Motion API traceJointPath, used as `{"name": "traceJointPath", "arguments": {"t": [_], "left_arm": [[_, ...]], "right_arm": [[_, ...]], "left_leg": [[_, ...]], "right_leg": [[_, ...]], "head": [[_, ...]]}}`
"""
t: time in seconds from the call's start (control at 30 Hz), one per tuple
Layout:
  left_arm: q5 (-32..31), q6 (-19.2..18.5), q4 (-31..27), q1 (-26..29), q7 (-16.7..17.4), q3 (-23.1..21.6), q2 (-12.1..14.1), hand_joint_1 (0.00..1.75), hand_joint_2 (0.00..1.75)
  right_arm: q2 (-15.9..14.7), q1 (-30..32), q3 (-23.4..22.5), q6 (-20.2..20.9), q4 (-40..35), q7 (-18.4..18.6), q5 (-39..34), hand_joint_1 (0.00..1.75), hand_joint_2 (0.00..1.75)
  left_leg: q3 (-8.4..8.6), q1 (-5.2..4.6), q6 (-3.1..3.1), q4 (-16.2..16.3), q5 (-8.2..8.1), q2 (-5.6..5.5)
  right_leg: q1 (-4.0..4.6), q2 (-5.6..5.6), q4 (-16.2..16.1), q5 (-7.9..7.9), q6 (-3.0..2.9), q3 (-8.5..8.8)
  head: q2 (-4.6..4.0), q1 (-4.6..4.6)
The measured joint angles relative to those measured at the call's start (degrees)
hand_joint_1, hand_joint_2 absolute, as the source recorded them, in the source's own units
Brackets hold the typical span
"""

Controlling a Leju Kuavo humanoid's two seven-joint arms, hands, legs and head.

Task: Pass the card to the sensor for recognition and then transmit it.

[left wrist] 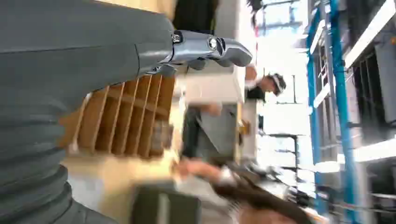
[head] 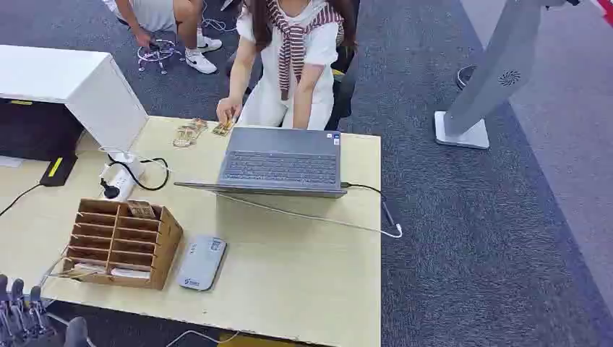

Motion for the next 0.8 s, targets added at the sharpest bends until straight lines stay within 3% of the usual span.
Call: {"name": "traceJointPath", "arguments": {"t": [0.1, 0.2, 0.27, 0.37, 0.53, 0.63, 0.8], "left_arm": [[-11.41, 6.05, -2.01, -0.55, 0.00, 0.37, 0.02, 0.00, 1.75], [-32.80, 14.03, -1.94, -3.31, 1.78, 3.00, 0.15, 0.00, 1.75], [-49.36, 19.10, -1.50, -6.26, 8.12, 5.86, 1.59, 0.00, 1.75], [-64.65, 24.19, -0.21, -10.68, 19.22, 6.97, 6.13, 0.00, 1.75], [-71.04, 25.16, 1.36, -14.85, 28.49, 6.93, 12.95, 0.00, 1.75], [-73.20, 24.42, 2.39, -17.14, 34.85, 6.60, 19.29, 0.00, 1.75], [-73.97, 24.42, 3.81, -18.37, 36.48, 5.60, 23.69, 0.00, 1.75]], "right_arm": [[-0.28, 0.07, 1.07, 1.35, 0.00, 0.33, 0.98, 0.00, 0.00], [-0.66, 0.17, 2.82, 2.99, 0.00, 1.09, 2.41, 0.00, 0.00], [-0.92, 0.24, 4.28, 3.82, 0.00, 1.71, 3.26, 0.00, 0.00], [-0.66, -0.07, 5.72, 1.77, -0.30, 3.36, 3.30, 0.00, 0.00], [-0.48, -0.67, 7.43, 1.00, -0.63, 4.37, 3.58, 0.00, 0.00], [-0.48, -0.79, 8.37, 1.26, -0.70, 4.79, 3.71, 0.00, 0.00], [-0.48, -0.89, 9.22, 1.42, -0.72, 4.83, 3.67, 0.00, 0.00]], "left_leg": [[0.00, 0.00, 0.00, 0.00, 0.00, 0.00], [0.01, -0.02, 0.05, 0.00, 0.03, -0.01], [0.03, -0.02, 0.03, 0.00, 0.04, -0.01], [0.03, 0.02, -0.10, 0.00, 0.14, -0.02], [0.06, 0.06, -0.16, -0.01, 0.17, 0.00], [0.04, 0.07, -0.17, -0.01, 0.18, 0.00], [0.03, 0.07, -0.16, -0.01, 0.18, 0.01]], "right_leg": [[0.00, 0.00, 0.00, 0.00, 0.00, 0.01], [-0.02, -0.01, 0.00, 0.01, 0.01, 0.02], [-0.01, -0.02, 0.00, 0.03, 0.00, 0.03], [0.01, -0.04, 0.03, 0.09, -0.07, 0.03], [0.07, -0.01, 0.08, 0.13, -0.13, -0.01], [0.08, -0.01, 0.08, 0.14, -0.14, 0.00], [0.08, 0.01, 0.08, 0.14, -0.14, 0.00]], "head": [[0.02, 0.02], [0.02, 0.04], [0.02, 0.04], [0.02, 0.02], [0.02, 0.04], [0.02, 0.02], [0.02, 0.04]]}}
